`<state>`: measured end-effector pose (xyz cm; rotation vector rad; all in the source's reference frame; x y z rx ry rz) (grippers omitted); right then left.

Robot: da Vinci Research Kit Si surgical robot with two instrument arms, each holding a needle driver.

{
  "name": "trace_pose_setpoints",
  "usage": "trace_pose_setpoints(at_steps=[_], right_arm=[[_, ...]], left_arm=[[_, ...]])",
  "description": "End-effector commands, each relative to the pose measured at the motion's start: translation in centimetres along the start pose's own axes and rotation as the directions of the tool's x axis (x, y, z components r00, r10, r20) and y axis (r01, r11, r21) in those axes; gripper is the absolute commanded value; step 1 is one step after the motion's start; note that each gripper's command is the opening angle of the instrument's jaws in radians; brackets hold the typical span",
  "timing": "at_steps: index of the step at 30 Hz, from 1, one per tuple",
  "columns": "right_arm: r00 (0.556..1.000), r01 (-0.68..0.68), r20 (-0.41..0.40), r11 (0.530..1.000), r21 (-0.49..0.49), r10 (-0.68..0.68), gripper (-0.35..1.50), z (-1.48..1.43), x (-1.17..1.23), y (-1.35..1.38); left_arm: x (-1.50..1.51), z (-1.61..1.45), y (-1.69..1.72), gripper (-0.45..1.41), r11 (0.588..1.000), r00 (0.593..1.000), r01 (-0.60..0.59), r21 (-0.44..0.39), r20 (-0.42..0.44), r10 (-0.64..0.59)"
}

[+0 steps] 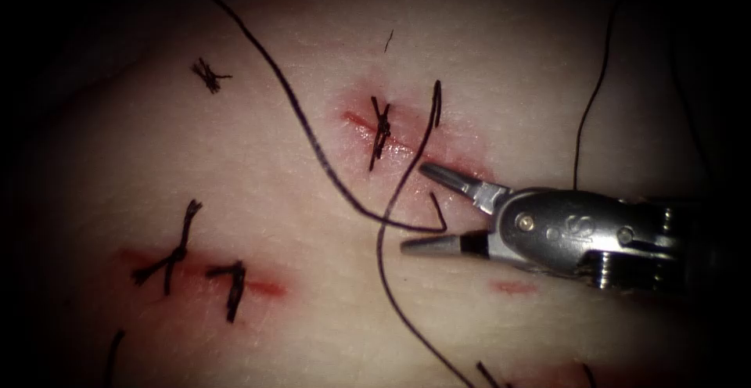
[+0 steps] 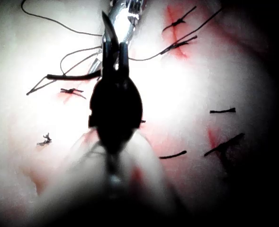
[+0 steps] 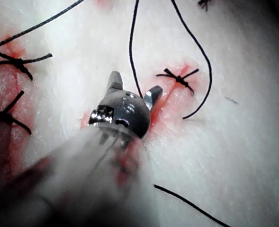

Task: Wound Closure

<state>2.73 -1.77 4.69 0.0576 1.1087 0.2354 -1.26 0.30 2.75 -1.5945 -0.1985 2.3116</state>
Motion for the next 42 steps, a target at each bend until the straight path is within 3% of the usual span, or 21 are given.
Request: trace_pose_setpoints(at_steps=[1,2,9,22,26,31,33,35,36,37,39,42], right_arm=[[1.000,-0.001,-0.007,1.000,0.010,0.001,-0.21,0.03,0.01,-0.04],[1.000,0.030,-0.009,0.999,0.014,-0.030,-0.35,-0.01,0.00,-0.05],[0.998,0.054,0.022,0.999,0.005,-0.054,-0.35,-0.25,0.20,-0.09],[0.996,0.087,-0.019,0.993,0.077,-0.085,-0.35,-0.40,1.27,-0.66],[0.994,0.103,-0.043,0.986,0.131,-0.098,-0.35,-0.38,1.71,-0.98],[0.991,0.127,-0.053,0.979,0.159,-0.120,-0.35,-0.28,2.04,-1.19],[0.992,0.124,-0.050,0.979,0.159,-0.118,-0.35,-0.26,2.06,-1.17],[0.992,0.118,-0.055,0.982,0.148,-0.111,0.26,-0.24,2.05,-1.10],[0.992,0.114,-0.073,0.986,0.125,-0.105,0.71,-0.24,2.02,-1.02],[0.992,0.110,-0.077,0.989,0.100,-0.102,0.98,-0.24,1.99,-0.96],[0.994,0.099,-0.057,0.994,0.041,-0.096,1.28,-0.26,1.89,-0.80],[0.995,0.088,-0.041,0.996,-0.010,-0.088,1.37,-0.37,1.73,-0.62]], left_arm=[[-0.04,0.07,0.00,-0.45,1.000,1.000,-0.001,0.000,-0.002,0.001],[-0.05,0.07,0.00,-0.45,1.000,1.000,-0.001,0.000,-0.002,0.001],[-0.09,0.09,-0.04,-0.45,1.000,1.000,-0.002,0.000,-0.001,0.002],[-0.48,0.32,-0.26,-0.45,0.995,0.998,-0.028,0.100,0.061,0.022],[-0.64,0.36,-0.35,-0.45,0.994,0.996,-0.038,0.103,0.081,0.030],[-0.68,0.32,-0.38,-0.45,0.994,0.996,-0.039,0.106,0.085,0.030],[-0.67,0.31,-0.38,-0.45,0.994,0.996,-0.038,0.106,0.086,0.029],[-0.67,0.29,-0.38,-0.45,0.994,0.996,-0.037,0.107,0.088,0.028],[-0.66,0.28,-0.38,-0.45,0.994,0.996,-0.036,0.107,0.089,0.027],[-0.66,0.27,-0.39,-0.45,0.994,0.996,-0.036,0.107,0.089,0.026],[-0.66,0.24,-0.39,-0.45,0.994,0.996,-0.035,0.106,0.090,0.026],[-0.66,0.18,-0.43,-0.45,0.994,0.995,-0.034,0.105,0.094,0.024]])
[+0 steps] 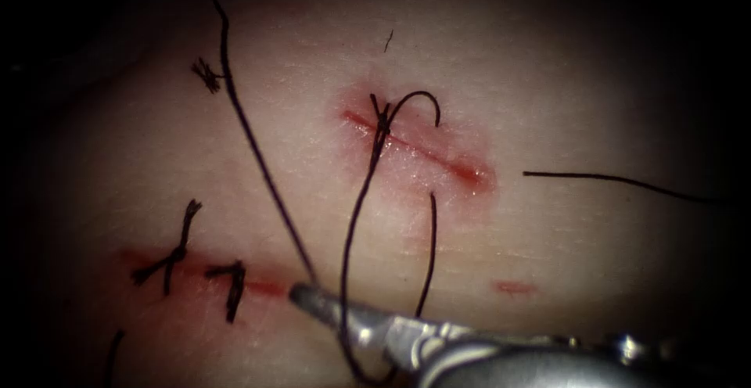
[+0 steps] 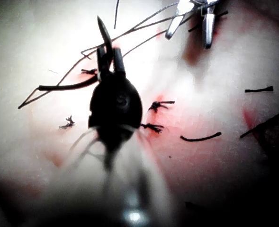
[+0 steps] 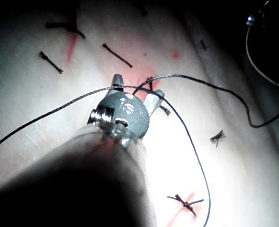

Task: Wound Closure

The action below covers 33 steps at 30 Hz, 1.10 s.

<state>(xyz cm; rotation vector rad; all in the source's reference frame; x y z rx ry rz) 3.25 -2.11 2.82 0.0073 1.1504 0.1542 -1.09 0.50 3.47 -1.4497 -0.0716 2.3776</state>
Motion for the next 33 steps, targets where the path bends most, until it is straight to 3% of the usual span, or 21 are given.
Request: trace_pose_setpoints(at_steps=[1,6,11,14,17,19,24,28,30,31,32,33], right_arm=[[1.000,-0.003,0.006,1.000,-0.016,0.003,1.37,-0.01,-0.12,0.14],[1.000,-0.009,0.017,0.999,-0.040,0.009,1.35,-0.19,-0.40,0.34],[1.000,0.000,0.031,0.998,-0.057,0.001,1.37,-0.18,-0.66,0.43],[0.999,0.009,0.035,0.998,-0.066,-0.007,1.40,-0.10,-0.78,0.44],[0.998,0.033,0.056,0.997,-0.067,-0.029,1.40,0.02,-0.99,0.43],[0.996,0.043,0.078,0.997,-0.067,-0.038,1.38,0.15,-1.26,0.44],[0.996,0.043,0.088,0.995,-0.090,-0.036,1.35,0.27,-1.54,0.52],[0.996,0.029,0.091,0.994,-0.101,-0.019,1.21,0.32,-1.74,0.57],[0.996,0.028,0.090,0.994,-0.102,-0.019,0.86,0.32,-1.79,0.56],[0.996,0.030,0.090,0.994,-0.102,-0.021,0.56,0.31,-1.80,0.55],[0.996,0.030,0.085,0.995,-0.091,-0.022,-0.10,0.30,-1.79,0.54],[0.998,0.026,0.063,0.998,-0.057,-0.022,-0.35,0.27,-1.76,0.52]], left_arm=[[-0.04,0.04,-0.01,-0.45,1.000,1.000,0.001,0.001,0.004,-0.001],[-0.10,-0.24,-0.21,-0.45,0.999,0.999,0.003,0.054,0.032,-0.005],[-0.19,-0.59,-0.42,-0.45,0.994,0.999,0.002,0.112,0.050,-0.008],[-0.21,-0.61,-0.44,-0.45,0.993,0.998,0.002,0.117,0.056,-0.009],[-0.22,-0.59,-0.45,-0.45,0.992,0.998,0.002,0.129,0.064,-0.010],[-0.24,-0.52,-0.43,-0.45,0.991,0.998,0.001,0.137,0.065,-0.010],[-0.27,-0.44,-0.41,-0.45,0.991,0.998,-0.002,0.135,0.057,-0.006],[-0.29,-0.41,-0.41,-0.45,0.991,0.999,-0.003,0.135,0.055,-0.004],[-0.30,-0.41,-0.41,-0.45,0.991,0.998,-0.004,0.137,0.055,-0.004],[-0.30,-0.40,-0.40,-0.45,0.991,0.999,-0.004,0.136,0.054,-0.004],[-0.30,-0.39,-0.40,-0.45,0.991,0.999,-0.003,0.135,0.052,-0.004],[-0.29,-0.35,-0.38,-0.45,0.991,0.999,-0.003,0.134,0.049,-0.004]])
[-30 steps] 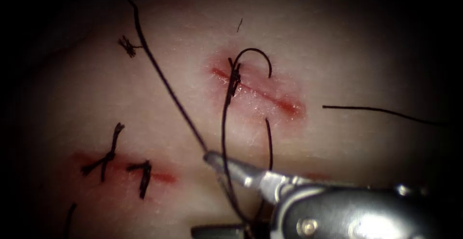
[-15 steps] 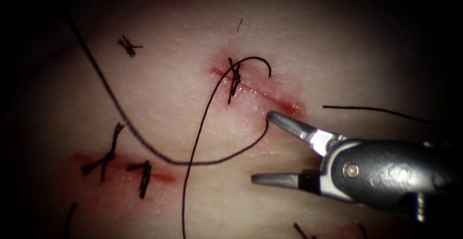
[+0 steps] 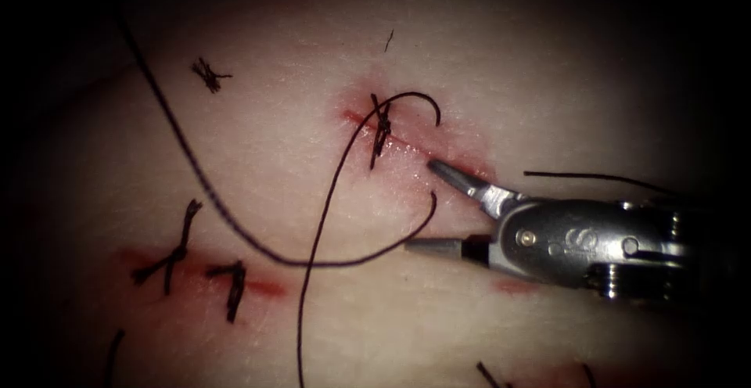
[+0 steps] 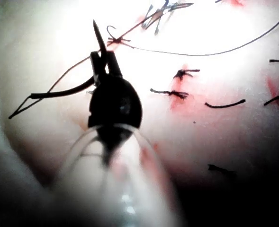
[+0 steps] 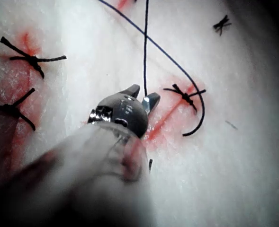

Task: Wound Closure

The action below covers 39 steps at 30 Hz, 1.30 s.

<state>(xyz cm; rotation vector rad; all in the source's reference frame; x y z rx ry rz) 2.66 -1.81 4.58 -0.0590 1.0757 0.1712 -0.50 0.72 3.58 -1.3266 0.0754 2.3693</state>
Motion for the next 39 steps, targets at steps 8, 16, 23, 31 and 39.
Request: trace_pose_setpoints(at_steps=[8,16,23,31,39], right_arm=[[1.000,-0.006,0.000,0.999,0.044,0.006,-0.35,-0.07,0.32,-0.12],[1.000,0.017,-0.013,0.993,0.113,-0.016,-0.35,-0.34,1.05,-0.44],[0.998,0.056,-0.044,0.976,0.209,-0.048,-0.35,-0.40,1.84,-0.97],[0.995,0.069,-0.084,0.972,0.225,-0.051,0.31,-0.33,2.25,-1.20],[0.998,0.016,-0.056,1.000,0.014,-0.016,1.41,-0.51,1.80,-0.65]], left_arm=[[-0.08,0.35,0.13,-0.45,1.000,1.000,-0.011,-0.006,-0.004,0.011],[-0.33,0.64,0.16,-0.45,0.999,0.999,-0.044,-0.020,0.018,0.044],[-0.46,0.76,0.21,-0.45,0.999,0.999,-0.031,-0.032,0.018,0.032],[-0.61,0.77,0.27,-0.45,0.999,1.000,-0.015,-0.038,0.027,0.016],[-0.73,0.75,0.09,-0.45,0.999,0.995,-0.009,-0.042,0.096,0.013]])
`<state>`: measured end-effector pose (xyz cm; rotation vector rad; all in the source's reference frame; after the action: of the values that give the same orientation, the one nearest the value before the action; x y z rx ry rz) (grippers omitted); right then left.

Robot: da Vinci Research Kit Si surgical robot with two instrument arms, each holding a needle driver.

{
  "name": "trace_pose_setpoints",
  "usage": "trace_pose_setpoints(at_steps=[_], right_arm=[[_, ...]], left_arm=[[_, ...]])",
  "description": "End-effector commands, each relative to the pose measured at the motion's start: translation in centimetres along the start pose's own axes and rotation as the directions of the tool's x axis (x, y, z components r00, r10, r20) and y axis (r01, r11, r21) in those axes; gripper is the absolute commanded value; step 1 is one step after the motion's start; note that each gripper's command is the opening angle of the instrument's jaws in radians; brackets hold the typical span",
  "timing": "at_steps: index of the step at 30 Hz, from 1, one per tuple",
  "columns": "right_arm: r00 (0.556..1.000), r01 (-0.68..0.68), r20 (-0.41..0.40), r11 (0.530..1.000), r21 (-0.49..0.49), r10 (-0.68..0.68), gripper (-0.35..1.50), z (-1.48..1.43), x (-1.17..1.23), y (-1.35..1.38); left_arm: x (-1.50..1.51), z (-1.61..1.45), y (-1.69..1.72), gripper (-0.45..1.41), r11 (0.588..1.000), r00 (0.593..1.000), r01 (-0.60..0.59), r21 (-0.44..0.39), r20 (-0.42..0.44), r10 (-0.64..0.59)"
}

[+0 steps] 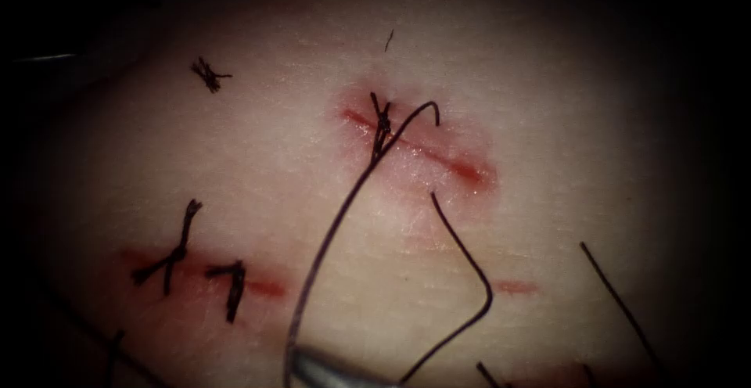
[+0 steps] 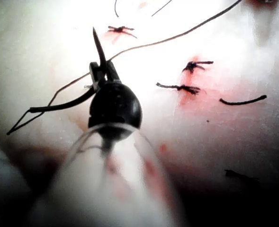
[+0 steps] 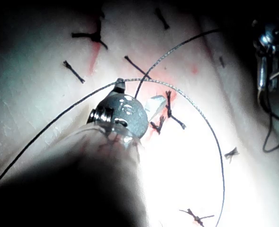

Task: Wound Closure

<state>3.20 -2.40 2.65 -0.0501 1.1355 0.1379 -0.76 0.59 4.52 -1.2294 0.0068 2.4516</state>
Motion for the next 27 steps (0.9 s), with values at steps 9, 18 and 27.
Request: trace_pose_setpoints(at_steps=[9,18,27], right_arm=[[0.997,0.042,0.072,0.998,-0.051,-0.038,1.35,-0.37,-0.65,0.55],[0.992,0.086,0.086,0.995,0.046,-0.089,1.35,-0.13,-1.28,0.70],[0.986,0.146,0.067,0.984,0.104,-0.153,1.31,0.18,-2.00,0.67]], left_arm=[[-0.09,0.19,-0.22,-0.45,0.996,0.996,-0.079,0.037,0.037,0.077],[-0.13,0.26,-0.36,-0.45,0.971,0.972,-0.228,0.076,0.082,0.222],[-0.14,0.28,-0.39,-0.45,0.965,0.968,-0.245,0.092,0.084,0.238]])
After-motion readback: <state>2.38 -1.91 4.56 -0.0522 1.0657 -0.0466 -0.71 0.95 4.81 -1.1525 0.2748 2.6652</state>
